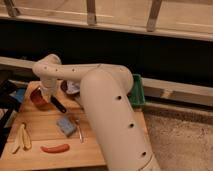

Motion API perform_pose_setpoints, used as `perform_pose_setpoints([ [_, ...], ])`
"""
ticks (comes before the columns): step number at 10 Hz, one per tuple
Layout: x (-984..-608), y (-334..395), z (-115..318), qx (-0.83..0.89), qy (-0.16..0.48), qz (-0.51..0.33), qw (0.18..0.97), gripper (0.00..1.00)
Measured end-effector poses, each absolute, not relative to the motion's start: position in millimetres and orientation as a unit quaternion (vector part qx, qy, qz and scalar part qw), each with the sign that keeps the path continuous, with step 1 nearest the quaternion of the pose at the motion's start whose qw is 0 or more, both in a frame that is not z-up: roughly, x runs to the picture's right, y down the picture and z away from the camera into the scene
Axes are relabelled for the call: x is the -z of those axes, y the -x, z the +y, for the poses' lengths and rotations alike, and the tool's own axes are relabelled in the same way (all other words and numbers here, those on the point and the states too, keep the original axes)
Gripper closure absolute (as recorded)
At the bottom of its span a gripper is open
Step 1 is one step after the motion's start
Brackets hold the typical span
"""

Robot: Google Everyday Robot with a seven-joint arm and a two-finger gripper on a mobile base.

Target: Wipe red bowl with brush

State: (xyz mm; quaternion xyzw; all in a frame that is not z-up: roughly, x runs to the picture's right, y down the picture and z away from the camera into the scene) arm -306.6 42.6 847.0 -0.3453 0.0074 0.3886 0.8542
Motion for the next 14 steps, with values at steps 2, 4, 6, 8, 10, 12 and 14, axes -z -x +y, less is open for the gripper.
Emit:
perform_pose_setpoints([
  [2,-847.1,306.6,42.9,-0.388,0.345,0.007,0.854,1.00],
  [4,-846.7,307.9,43.3,-0.388,0.346,0.007,0.855,1.00],
  [6,-846.9,307.4,43.2,-0.388,0.345,0.007,0.855,1.00],
  [8,-846.9,307.5,43.2,-0.388,0.345,0.007,0.855,1.00],
  [10,-847.1,306.9,43.1,-0.388,0.345,0.008,0.854,1.00],
  [12,-849.1,306.8,38.5,-0.382,0.346,0.013,0.857,1.00],
  [14,-855.1,320.3,27.7,-0.364,0.344,0.029,0.865,1.00],
])
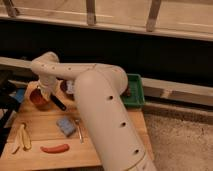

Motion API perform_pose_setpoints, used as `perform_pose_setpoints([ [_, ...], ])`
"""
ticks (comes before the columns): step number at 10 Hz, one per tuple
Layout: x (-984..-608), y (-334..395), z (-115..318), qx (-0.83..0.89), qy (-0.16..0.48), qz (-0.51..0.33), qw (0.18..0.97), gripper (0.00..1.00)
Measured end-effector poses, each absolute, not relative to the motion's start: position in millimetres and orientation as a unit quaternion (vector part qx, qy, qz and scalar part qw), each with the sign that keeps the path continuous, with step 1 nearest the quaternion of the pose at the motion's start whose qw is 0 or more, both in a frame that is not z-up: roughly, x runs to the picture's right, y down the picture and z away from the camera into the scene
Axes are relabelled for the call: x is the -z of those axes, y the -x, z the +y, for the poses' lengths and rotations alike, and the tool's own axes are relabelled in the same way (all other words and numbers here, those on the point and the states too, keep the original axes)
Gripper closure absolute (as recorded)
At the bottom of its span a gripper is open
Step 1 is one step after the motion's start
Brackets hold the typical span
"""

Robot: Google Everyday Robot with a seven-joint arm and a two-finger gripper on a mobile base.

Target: Wipe red bowl with brush

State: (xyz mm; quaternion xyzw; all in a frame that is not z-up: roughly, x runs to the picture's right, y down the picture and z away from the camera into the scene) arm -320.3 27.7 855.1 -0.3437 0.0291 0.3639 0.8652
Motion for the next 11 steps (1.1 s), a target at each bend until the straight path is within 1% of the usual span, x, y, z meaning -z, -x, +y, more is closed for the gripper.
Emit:
perform_pose_setpoints([
  [2,-859.6,331.6,21.2,-0.351,0.339,0.044,0.872,1.00],
  [4,-859.2,327.5,21.3,-0.341,0.338,0.054,0.876,1.00],
  [7,-852.7,326.9,31.9,-0.322,0.346,0.065,0.879,1.00],
  [9,-849.3,320.4,45.2,-0.304,0.356,0.090,0.879,1.00],
  [11,-851.6,306.8,37.6,-0.307,0.344,0.110,0.880,1.00],
])
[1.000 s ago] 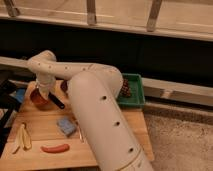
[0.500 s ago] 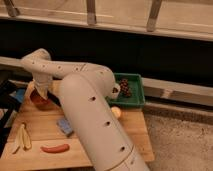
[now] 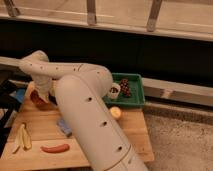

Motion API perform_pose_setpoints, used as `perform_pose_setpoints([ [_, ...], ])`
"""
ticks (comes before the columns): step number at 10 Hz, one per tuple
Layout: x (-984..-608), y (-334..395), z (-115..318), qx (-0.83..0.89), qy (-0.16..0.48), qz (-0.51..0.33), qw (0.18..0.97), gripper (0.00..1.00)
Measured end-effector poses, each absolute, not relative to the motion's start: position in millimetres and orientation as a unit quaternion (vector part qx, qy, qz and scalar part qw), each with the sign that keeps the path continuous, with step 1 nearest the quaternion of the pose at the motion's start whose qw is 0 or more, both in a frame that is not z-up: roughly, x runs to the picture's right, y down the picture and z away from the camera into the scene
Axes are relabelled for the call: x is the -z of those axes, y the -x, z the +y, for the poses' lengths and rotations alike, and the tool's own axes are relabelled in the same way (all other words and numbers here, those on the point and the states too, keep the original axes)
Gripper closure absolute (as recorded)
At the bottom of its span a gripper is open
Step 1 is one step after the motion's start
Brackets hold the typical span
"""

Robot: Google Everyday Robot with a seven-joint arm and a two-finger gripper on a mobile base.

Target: Wipe red bowl with brush

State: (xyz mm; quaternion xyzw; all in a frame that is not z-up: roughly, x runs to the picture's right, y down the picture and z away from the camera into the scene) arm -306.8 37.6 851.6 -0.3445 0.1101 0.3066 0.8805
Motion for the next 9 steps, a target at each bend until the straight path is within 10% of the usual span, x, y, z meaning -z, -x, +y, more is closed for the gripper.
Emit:
perform_pose_setpoints([
  [9,-865.6,342.9,19.7,-0.286,0.337,0.081,0.893,1.00],
])
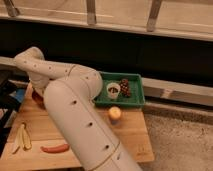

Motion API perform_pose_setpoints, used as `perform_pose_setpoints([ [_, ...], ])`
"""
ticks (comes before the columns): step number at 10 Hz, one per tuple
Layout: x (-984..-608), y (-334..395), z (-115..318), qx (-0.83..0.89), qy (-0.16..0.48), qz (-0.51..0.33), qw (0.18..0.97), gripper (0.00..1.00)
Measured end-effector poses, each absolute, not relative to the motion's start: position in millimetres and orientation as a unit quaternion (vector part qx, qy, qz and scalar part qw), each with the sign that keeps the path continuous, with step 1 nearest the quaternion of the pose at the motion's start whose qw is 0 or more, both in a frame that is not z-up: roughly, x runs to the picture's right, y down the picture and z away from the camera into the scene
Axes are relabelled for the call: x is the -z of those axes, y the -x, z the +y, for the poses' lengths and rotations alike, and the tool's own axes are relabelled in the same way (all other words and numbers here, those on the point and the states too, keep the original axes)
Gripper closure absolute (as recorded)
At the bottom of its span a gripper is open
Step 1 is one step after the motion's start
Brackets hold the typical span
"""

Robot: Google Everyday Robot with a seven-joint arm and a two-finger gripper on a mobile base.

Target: Wipe red bowl with brush

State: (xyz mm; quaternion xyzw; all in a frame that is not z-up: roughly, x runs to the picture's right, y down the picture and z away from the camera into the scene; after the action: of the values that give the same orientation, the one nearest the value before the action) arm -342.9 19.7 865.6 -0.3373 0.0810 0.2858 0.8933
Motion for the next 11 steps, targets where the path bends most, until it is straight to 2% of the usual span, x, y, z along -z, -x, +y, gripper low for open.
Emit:
perform_pose_setpoints([
  [3,-850.9,332.8,36.8,-0.290,0.376,0.044,0.879,1.00],
  [6,-853.9,320.5,44.7,-0.311,0.407,0.010,0.859,1.00],
  [11,-881.3,351.8,15.6,-0.319,0.417,-0.040,0.850,1.00],
])
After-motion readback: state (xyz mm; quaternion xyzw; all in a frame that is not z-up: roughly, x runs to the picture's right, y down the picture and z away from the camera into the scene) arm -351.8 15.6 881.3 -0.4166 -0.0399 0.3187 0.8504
